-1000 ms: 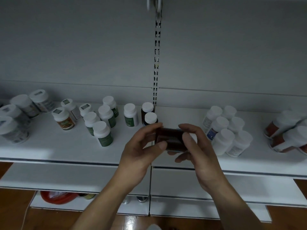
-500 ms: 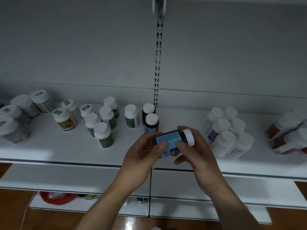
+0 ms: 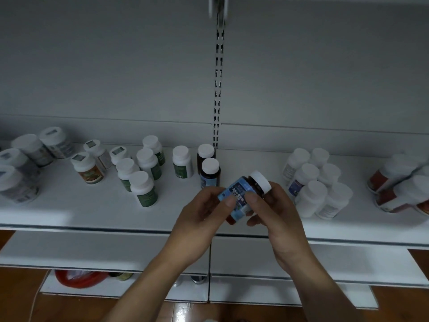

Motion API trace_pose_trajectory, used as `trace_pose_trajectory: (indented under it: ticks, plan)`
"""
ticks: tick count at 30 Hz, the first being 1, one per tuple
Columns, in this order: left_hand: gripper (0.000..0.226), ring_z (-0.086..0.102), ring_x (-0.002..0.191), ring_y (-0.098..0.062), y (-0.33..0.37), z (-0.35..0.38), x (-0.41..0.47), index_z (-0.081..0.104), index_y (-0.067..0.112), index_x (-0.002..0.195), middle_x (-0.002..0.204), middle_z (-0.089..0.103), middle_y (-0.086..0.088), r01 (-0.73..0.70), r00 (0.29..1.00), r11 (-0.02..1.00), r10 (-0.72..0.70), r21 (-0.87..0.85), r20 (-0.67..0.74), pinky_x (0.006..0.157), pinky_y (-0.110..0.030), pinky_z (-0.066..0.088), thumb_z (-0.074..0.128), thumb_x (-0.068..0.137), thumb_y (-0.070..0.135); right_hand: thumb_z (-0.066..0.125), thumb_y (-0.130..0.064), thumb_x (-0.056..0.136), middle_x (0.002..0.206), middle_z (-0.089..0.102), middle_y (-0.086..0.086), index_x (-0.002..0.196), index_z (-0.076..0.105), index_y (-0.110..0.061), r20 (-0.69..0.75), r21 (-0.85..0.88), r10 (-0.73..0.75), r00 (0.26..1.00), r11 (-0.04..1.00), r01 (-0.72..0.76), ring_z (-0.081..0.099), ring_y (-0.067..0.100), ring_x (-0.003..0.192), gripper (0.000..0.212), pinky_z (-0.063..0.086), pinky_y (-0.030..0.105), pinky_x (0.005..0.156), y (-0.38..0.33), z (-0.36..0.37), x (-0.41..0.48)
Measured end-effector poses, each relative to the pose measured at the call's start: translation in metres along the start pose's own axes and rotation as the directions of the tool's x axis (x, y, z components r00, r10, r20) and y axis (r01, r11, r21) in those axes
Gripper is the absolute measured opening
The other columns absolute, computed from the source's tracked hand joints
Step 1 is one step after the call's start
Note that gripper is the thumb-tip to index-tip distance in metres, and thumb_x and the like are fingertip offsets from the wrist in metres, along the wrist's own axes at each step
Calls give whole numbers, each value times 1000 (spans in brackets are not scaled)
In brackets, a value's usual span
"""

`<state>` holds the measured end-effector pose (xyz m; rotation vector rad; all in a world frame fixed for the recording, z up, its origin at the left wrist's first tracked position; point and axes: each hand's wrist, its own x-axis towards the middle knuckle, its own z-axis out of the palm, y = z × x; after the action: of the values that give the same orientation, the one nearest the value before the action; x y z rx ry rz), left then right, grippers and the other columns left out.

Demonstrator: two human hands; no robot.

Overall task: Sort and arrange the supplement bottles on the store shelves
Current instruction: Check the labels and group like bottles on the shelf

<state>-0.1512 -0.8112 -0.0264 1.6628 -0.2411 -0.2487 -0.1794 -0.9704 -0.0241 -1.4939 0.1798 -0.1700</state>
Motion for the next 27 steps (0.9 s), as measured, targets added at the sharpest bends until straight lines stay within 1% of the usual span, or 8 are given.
trace_pose_trajectory:
  ticks: [3,7,10,13,16,18,22,27]
  plan:
    - [47,67,95,-6,-5,-1,-1,65,38,103,101,70,13,30,998,993,-35,114,43,91,-36,54,65,65,66,73,-50,63,95,72,-4,105,66,-25,-20,-43,-12,1000,999,11,68,12,88,49,53,22,67,3,0,0]
    - [49,60,101,5,-9,1,-5,51,54,115,107,64,27,-4,997,972,-14,235,77,87,-16,48,72,71,53,80,-30,78,98,69,-19,110,61,-36,2,-255,-35,999,966,34,64,-2,90,37,50,15,72,7,2,-1]
    - [45,54,98,16,-18,7,-1,49,53,108,102,61,35,-6,999,965,-3,263,37,78,-3,41,75,81,28,78,-33,79,107,64,-24,116,57,-41,22,-406,-61,998,912,65,59,-6,97,43,46,9,75,12,-1,-2]
    - [49,52,95,20,-34,11,8,47,51,107,104,60,30,9,998,963,7,269,-59,75,1,39,77,81,22,77,-38,79,105,64,-21,118,57,-37,-52,-472,-76,996,881,43,60,-5,88,44,48,10,71,13,-10,-1]
    - [53,54,100,3,-54,12,23,46,40,118,115,52,19,56,986,963,-13,265,-163,79,-4,39,78,81,20,77,-38,79,88,64,-16,113,59,-33,-202,-551,-151,968,835,15,59,0,71,39,46,14,62,10,-30,4]
    - [56,54,109,-9,-64,12,33,49,28,128,120,49,12,75,979,955,-16,288,-201,89,-15,40,78,81,17,75,-38,80,83,63,-15,116,58,-30,-281,-617,-186,942,786,-29,57,3,65,40,45,23,65,7,-47,10]
    - [62,54,117,-13,-75,12,43,47,20,136,132,51,6,96,971,955,-28,281,-236,99,-26,43,77,82,18,69,-42,85,77,60,-16,130,51,-27,-378,-711,-192,906,687,-152,60,16,76,51,47,32,73,5,-76,16]
    - [65,53,120,-13,-78,11,48,46,18,139,136,52,3,85,970,959,-18,271,-243,100,-25,41,77,82,19,65,-42,88,77,59,-7,135,47,-22,-400,-779,-175,900,583,-233,60,29,86,54,39,30,71,7,-86,19]
